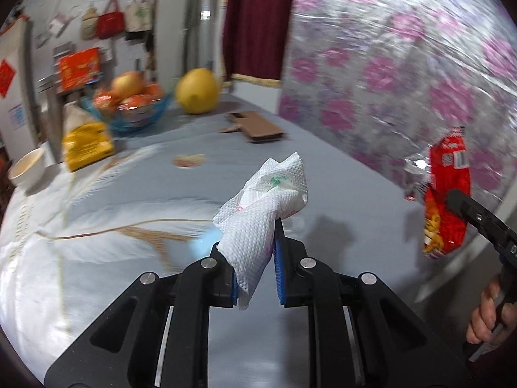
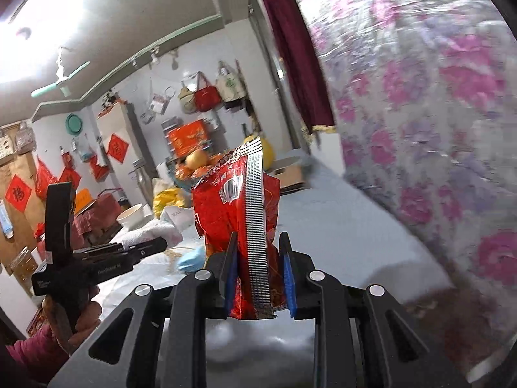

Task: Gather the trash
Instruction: 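Carry white tissue with left gripper while right gripper carries red bag to basket, then open both grippers over the red basket, dropping tissue and red bag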

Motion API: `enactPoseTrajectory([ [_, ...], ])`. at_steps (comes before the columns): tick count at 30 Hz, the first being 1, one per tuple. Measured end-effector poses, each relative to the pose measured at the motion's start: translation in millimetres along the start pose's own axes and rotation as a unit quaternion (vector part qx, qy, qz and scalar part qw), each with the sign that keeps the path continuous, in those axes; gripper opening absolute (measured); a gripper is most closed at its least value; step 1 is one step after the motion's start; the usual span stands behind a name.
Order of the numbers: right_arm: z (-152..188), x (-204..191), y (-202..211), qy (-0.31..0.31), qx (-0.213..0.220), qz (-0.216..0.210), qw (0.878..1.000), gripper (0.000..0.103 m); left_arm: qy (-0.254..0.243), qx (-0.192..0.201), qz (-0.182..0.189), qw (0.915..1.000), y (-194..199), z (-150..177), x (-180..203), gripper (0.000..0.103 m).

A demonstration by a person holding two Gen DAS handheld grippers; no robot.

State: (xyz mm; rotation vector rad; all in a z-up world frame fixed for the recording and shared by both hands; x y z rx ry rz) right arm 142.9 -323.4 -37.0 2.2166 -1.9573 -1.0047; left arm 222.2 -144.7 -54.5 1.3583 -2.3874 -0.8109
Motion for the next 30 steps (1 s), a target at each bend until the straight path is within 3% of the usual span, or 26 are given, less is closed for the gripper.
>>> enactPoseTrajectory([
  [9,12,81,60,-0.017,0.02,0.072,0.997,0.027,-0.049,-0.022,0.085,0.9949,-21,-3,124,0.018],
  [16,46,155,89,-0.044,0.001,0.132,0.99,0.027,-0.087,-0.045,0.13,0.9868,-36,8,198,0.018],
  [22,92,218,86,-0.083,-0.039,0.176,0.98,0.027,-0.116,-0.076,0.154,0.9784,-56,28,245,0.018],
  [30,166,290,49,-0.139,-0.114,0.218,0.959,0.027,-0.15,-0.12,0.17,0.9665,-86,61,287,0.018],
])
Point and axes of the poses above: each gripper's, at about its wrist camera, not at the fingertips, and y roughly against the way its jaws point, x to its right, z to its underside, the point moved 9 cm from there along -y, roughly the way its jaws point, and after that the axes turned 10 degrees about -y, right-handed, at the moved point
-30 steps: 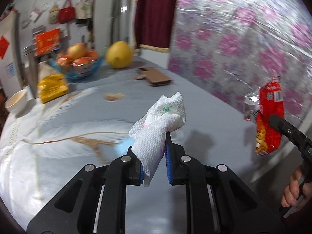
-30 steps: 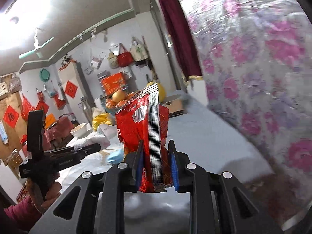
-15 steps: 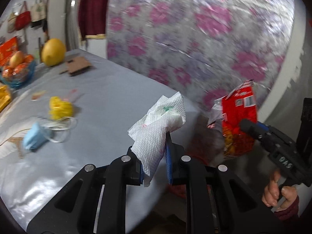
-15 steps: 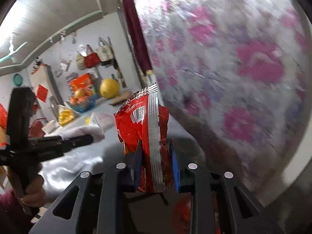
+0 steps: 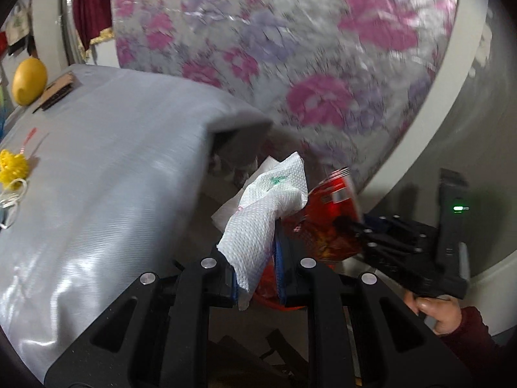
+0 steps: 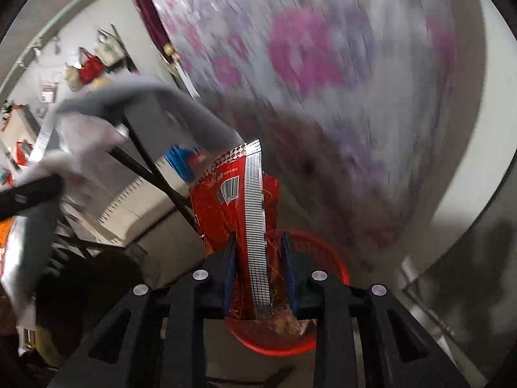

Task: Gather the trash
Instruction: 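Open both grippers over the red basket, dropping tissue and red bag, then move both grippers back over the table toward the mask and yarn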

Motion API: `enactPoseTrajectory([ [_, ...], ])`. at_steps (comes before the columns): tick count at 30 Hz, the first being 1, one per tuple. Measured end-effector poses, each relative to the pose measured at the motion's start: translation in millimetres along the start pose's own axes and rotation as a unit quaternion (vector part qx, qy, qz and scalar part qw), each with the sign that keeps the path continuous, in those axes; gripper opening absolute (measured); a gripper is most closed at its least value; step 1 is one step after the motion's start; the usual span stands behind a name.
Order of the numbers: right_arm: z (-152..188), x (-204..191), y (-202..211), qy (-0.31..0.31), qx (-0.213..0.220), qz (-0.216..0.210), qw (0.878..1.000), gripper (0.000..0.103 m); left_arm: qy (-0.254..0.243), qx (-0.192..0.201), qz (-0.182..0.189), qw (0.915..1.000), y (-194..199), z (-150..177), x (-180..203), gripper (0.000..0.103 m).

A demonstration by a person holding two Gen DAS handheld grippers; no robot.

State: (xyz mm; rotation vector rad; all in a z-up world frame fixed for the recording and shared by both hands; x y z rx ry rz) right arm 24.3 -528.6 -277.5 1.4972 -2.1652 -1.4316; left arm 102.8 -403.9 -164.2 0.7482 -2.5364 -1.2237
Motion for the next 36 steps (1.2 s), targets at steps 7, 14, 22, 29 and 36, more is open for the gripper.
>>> enactPoseTrajectory([
  [7,34,44,-46,-0.054,-0.055,0.024,0.997,0.05,-0.024,-0.03,0.01,0.9992,-30,10,23,0.018],
  [14,4,69,-5,-0.097,0.007,0.024,0.995,0.057,-0.045,-0.064,0.026,0.9966,-63,19,46,0.021],
  [22,-9,78,12,-0.109,0.028,0.01,0.994,0.057,-0.072,-0.104,0.017,0.9919,-94,35,66,0.056],
  [29,-15,67,15,-0.101,0.026,-0.003,0.995,0.057,-0.083,-0.087,-0.006,0.9928,-85,28,63,0.075],
  [36,-18,55,21,-0.093,0.028,-0.007,0.995,0.058,-0.082,-0.074,-0.025,0.9936,-74,24,57,0.075],
])
Point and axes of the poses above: each gripper's, at about its wrist camera, not at the fingertips, and y roughly against the way its jaws point, x to its right, z to its underside, the point moved 9 cm from there along -y, roughly the way its jaws point, and after that the axes turned 10 degrees about -y, right-handed, at the moved point
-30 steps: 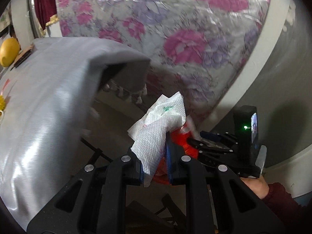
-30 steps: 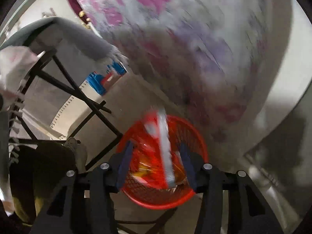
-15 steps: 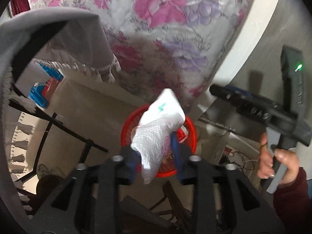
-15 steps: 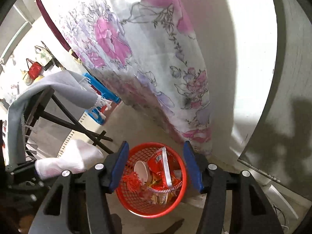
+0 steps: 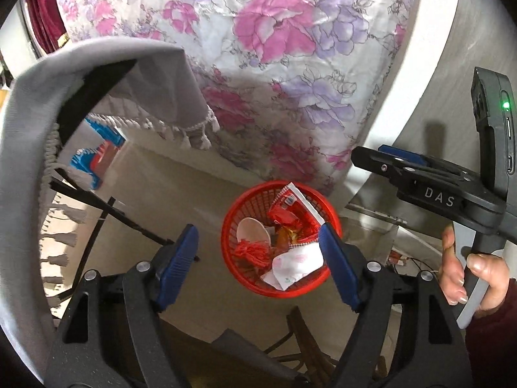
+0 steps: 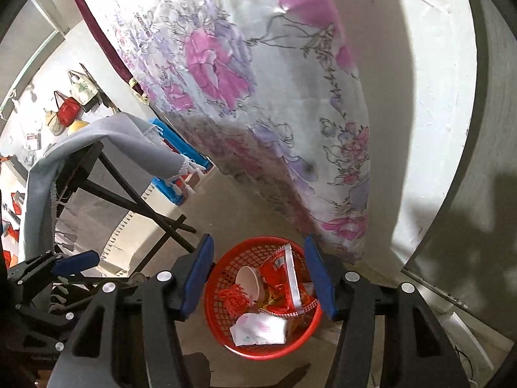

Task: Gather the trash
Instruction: 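Move both grippers back over the table toward the mask and yarn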

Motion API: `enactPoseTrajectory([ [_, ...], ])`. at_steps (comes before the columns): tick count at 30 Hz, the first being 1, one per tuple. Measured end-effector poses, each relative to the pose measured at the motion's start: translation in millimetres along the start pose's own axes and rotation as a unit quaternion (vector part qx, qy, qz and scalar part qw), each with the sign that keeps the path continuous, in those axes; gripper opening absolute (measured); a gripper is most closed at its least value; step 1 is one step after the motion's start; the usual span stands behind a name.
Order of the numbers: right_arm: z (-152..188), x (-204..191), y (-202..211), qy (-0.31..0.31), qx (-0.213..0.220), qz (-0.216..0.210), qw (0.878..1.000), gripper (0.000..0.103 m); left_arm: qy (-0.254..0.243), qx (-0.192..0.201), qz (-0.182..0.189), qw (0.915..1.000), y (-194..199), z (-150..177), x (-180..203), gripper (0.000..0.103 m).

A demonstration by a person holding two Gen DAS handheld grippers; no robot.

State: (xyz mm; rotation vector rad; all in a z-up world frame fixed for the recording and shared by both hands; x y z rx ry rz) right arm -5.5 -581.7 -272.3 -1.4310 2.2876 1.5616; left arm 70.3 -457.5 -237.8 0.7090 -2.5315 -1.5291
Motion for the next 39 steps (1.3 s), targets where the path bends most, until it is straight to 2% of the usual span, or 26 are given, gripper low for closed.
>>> enactPoseTrajectory([
  [10,-10,-25,23,0.017,0.017,-0.016,1.0,0.062,-0.006,0.045,-0.023,0.9987,37,-10,-2,0.078],
  [24,-18,-88,73,0.081,0.052,-0.035,0.995,0.067,0.023,0.11,-0.055,0.9921,103,-12,-30,0.083],
  [34,-12,-156,109,0.143,0.076,-0.054,0.985,0.072,0.069,0.15,-0.075,0.9834,147,9,-67,0.084],
  [39,-1,-191,128,0.171,0.089,-0.064,0.979,0.079,0.094,0.172,-0.086,0.9768,173,27,-87,0.088],
])
Point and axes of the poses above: each gripper's, at about its wrist camera, not at the fingertips, and y roughly against the way its jaws point, x to its right, z to its underside, the point moved 9 cm from there along -y, roughly the way its jaws point, and after that the axes turned 10 degrees about -y, right-handed, at the moved point
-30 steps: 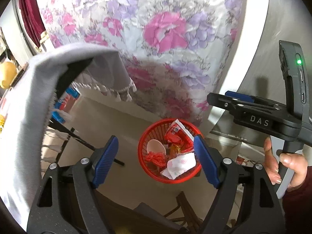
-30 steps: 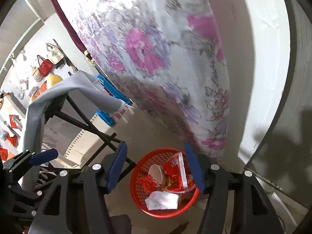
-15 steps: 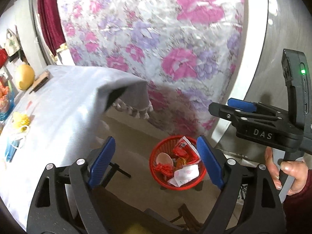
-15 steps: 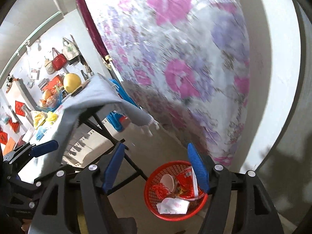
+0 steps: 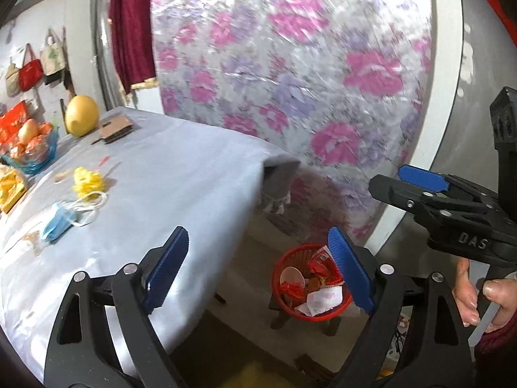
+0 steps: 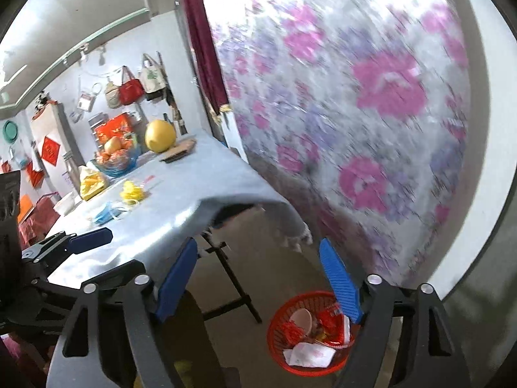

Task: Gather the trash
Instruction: 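Move both grippers back over the table toward the mask and yarn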

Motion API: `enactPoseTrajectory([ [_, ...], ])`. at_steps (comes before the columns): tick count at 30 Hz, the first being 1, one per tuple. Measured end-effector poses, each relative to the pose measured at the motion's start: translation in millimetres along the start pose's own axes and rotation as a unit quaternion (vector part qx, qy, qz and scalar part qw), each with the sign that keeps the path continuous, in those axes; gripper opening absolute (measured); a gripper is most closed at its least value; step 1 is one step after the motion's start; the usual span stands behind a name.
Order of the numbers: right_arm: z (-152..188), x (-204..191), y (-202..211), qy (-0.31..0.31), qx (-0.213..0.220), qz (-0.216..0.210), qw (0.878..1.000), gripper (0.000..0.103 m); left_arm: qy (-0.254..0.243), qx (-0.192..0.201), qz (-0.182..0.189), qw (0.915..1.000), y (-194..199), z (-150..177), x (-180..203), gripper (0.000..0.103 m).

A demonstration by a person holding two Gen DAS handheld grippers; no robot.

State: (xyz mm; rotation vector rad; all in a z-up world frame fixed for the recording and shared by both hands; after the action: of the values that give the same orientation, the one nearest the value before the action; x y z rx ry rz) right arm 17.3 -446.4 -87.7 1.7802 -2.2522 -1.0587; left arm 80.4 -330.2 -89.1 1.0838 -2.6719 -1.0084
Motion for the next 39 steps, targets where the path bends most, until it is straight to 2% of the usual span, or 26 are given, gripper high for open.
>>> enactPoseTrajectory([
  [7,-1,-59,14,0.03,0.009,-0.028,0.999,0.089,0.039,0.039,-0.026,0.9981,42,6,-48,0.093],
  [11,3,-94,9,0.055,0.007,-0.041,0.998,0.094,0.041,0.05,-0.064,0.9959,59,10,-91,0.096],
  [13,4,-111,-1,0.063,0.003,-0.048,0.997,0.094,0.04,0.044,-0.093,0.9938,61,11,-125,0.096],
  [18,2,-147,-30,0.066,-0.011,-0.073,0.995,0.094,0.061,0.01,-0.122,0.9906,41,14,-209,0.096],
  [23,-6,-173,-62,0.063,-0.026,-0.084,0.994,0.094,0.083,-0.019,-0.107,0.9906,6,17,-272,0.096],
  [27,-13,-184,-83,0.062,-0.034,-0.079,0.994,0.094,0.1,-0.015,-0.095,0.9903,-17,19,-310,0.096],
  [31,-20,-202,-107,0.062,-0.045,-0.088,0.993,0.094,0.128,-0.029,-0.062,0.9893,-23,34,-321,0.096],
  [36,-28,-229,-148,0.049,-0.062,-0.111,0.991,0.094,0.136,-0.03,-0.063,0.9882,-20,40,-321,0.096],
  [39,-31,-242,-165,0.048,-0.067,-0.121,0.989,0.094,0.145,-0.044,-0.038,0.9878,-29,44,-316,0.096],
])
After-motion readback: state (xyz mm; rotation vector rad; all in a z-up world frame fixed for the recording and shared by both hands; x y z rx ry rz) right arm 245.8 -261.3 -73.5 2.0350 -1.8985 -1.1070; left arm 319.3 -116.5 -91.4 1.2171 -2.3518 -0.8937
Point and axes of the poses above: each gripper's, at about its wrist camera, not at the fingertips, and y roughly against the way its jaws point, x to its right, z to its underside, the point moved 9 cm from there along -y, roughly the way its jaws point, and after that the axes turned 10 degrees about -y, right-handed, at the moved point
